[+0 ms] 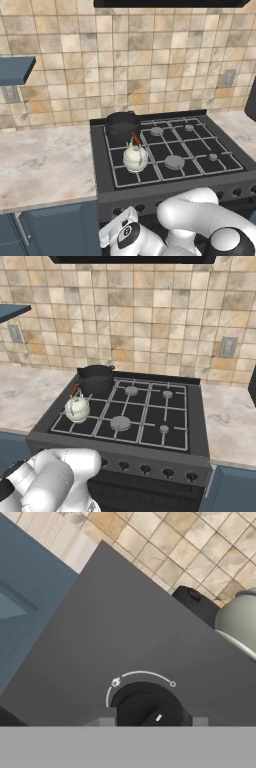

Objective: Pick the kettle from the counter and place it on a stove burner. Then turn the burner on.

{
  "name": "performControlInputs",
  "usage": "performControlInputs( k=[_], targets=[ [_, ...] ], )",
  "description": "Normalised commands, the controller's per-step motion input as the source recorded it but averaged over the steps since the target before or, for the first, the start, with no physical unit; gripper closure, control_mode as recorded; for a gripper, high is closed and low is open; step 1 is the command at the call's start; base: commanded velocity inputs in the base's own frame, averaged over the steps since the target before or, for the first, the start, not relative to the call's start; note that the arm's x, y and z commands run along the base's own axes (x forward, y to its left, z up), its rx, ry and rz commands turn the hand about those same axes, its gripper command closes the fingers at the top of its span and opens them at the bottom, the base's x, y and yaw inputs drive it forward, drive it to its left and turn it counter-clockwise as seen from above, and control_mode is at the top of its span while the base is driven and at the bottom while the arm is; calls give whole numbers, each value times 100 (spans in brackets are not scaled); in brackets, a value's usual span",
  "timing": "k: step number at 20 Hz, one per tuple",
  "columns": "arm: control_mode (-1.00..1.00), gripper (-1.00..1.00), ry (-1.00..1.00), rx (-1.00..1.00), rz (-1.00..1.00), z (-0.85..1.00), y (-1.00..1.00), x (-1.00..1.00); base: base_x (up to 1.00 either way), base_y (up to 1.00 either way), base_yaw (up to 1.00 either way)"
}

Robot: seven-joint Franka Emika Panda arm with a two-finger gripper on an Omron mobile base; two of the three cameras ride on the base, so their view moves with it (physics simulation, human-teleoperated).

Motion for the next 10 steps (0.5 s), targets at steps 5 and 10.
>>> performControlInputs(
  k=[5,10],
  targets=[
    [-100,100,0,-2,3,0,1,0,0,0,0],
    [-100,100,0,-18,21,-12,8,2,0,0,0]
  ],
)
